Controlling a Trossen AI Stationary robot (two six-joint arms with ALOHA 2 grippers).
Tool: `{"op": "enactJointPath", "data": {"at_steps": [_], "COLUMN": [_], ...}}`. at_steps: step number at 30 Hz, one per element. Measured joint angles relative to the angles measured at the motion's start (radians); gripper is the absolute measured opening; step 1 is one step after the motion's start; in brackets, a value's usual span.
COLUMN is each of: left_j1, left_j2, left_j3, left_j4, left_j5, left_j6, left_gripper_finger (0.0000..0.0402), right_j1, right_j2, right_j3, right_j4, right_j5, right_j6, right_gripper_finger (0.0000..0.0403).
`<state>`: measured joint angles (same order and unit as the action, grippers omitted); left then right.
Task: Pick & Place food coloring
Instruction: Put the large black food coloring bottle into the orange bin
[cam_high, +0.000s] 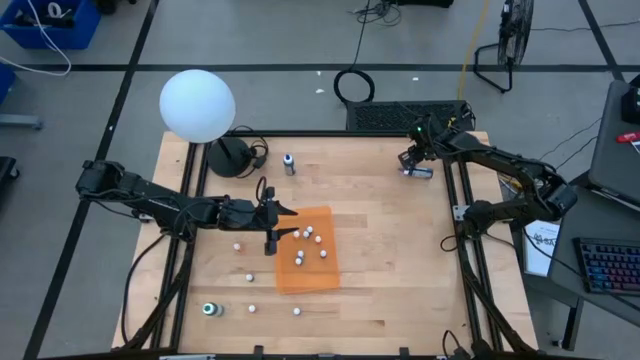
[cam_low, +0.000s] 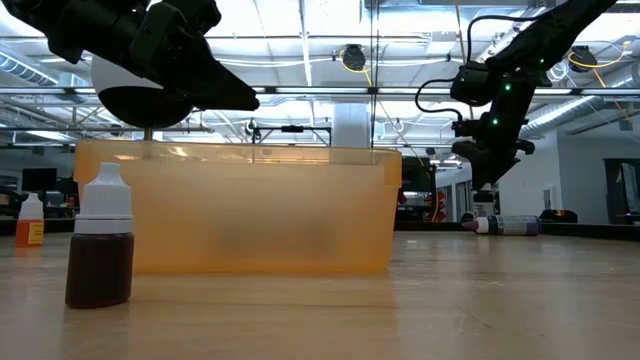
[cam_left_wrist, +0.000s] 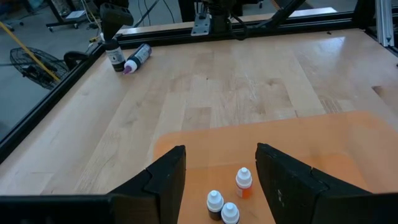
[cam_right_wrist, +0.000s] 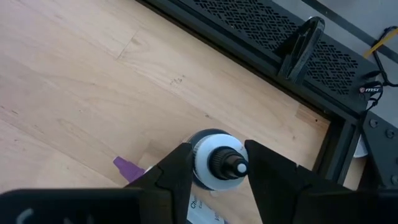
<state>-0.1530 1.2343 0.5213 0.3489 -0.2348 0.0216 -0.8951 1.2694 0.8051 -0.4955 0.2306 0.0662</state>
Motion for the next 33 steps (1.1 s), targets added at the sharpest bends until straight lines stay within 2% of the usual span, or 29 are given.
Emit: {"op": "enactJointPath", "data": {"at_steps": [5,10,20,25,33], "left_j1": [0.0,0.0,0.0,0.0,0.0], "left_j2": [0.0,0.0,0.0,0.0,0.0], "left_j3": [0.0,0.0,0.0,0.0,0.0], "left_j4": [0.0,0.0,0.0,0.0,0.0], "left_j5": [0.0,0.0,0.0,0.0,0.0], "left_j6": [0.0,0.0,0.0,0.0,0.0], "left_gripper_finger": [0.0198,0.0198,0.0198,0.0198,0.0198], "right_j1": [0.0,0.0,0.013,0.077,0.246], "right_j2": [0.0,0.0,0.0,-0.034,-0.162], "right_j3": [0.0,0.0,0.0,-0.006,-0.004], "right_j4": [-0.01,-0.015,-0.005,0.047,0.106], "right_j5": [0.0,0.0,0.0,-0.013,-0.143], "right_j6": [0.0,-0.002,-0.053,-0.064,0.0], "right_gripper_finger": [0.0129,0.0106,0.0106,0.0106,0.0106]}}
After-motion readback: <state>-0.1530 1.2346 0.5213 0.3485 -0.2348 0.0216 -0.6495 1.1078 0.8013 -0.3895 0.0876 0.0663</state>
